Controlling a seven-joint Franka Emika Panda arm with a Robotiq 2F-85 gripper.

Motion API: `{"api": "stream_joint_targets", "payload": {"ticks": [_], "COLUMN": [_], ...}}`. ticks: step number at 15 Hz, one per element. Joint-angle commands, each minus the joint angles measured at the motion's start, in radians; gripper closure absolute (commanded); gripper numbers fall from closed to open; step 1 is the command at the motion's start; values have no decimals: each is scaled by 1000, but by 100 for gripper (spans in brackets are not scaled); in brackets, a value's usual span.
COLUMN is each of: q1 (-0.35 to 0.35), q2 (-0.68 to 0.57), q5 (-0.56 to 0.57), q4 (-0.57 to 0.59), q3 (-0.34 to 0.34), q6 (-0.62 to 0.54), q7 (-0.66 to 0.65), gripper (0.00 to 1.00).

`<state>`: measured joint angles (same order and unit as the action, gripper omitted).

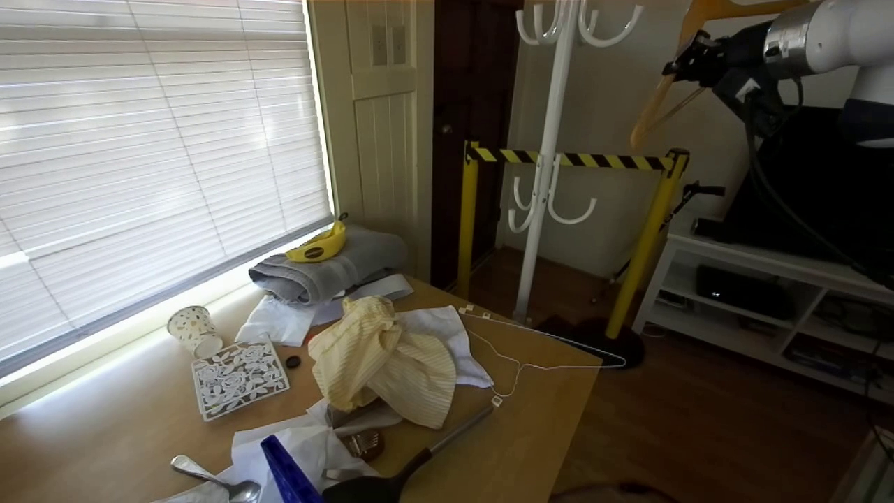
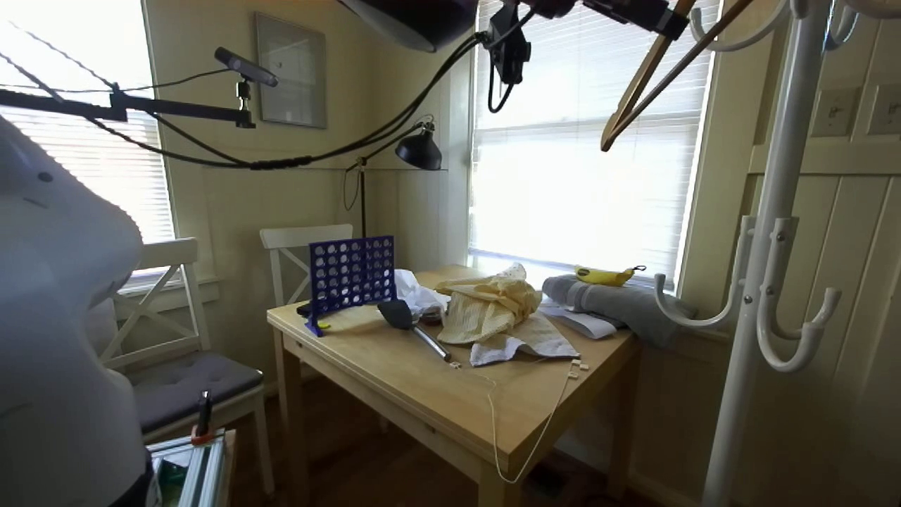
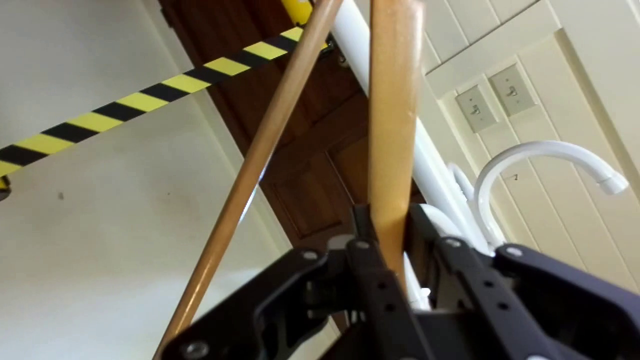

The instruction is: Put the hanger on the stand

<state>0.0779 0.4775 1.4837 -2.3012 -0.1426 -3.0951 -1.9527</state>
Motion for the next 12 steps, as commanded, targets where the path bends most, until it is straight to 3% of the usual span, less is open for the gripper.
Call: {"api": "stream_joint_targets", "payload": {"ticks": [1, 7, 8, 9, 10, 11, 12], "q1": [-6, -17, -28, -13, -6, -6, -6], "q2": [-96, -214, -223, -238, -194, -204, -207], "q5": [6, -40, -201, -51, -86, -85, -85], "q4": [69, 111, 81, 117, 68, 69, 69], "q3": [-34, -70, -80, -64, -58, -57, -57], "q6": [-126, -313, -354, -332, -303, -305, -305], "q7": [-87, -105, 76, -30, -18, -18, -18], "gripper": [95, 95, 95, 95, 95, 80, 80]}}
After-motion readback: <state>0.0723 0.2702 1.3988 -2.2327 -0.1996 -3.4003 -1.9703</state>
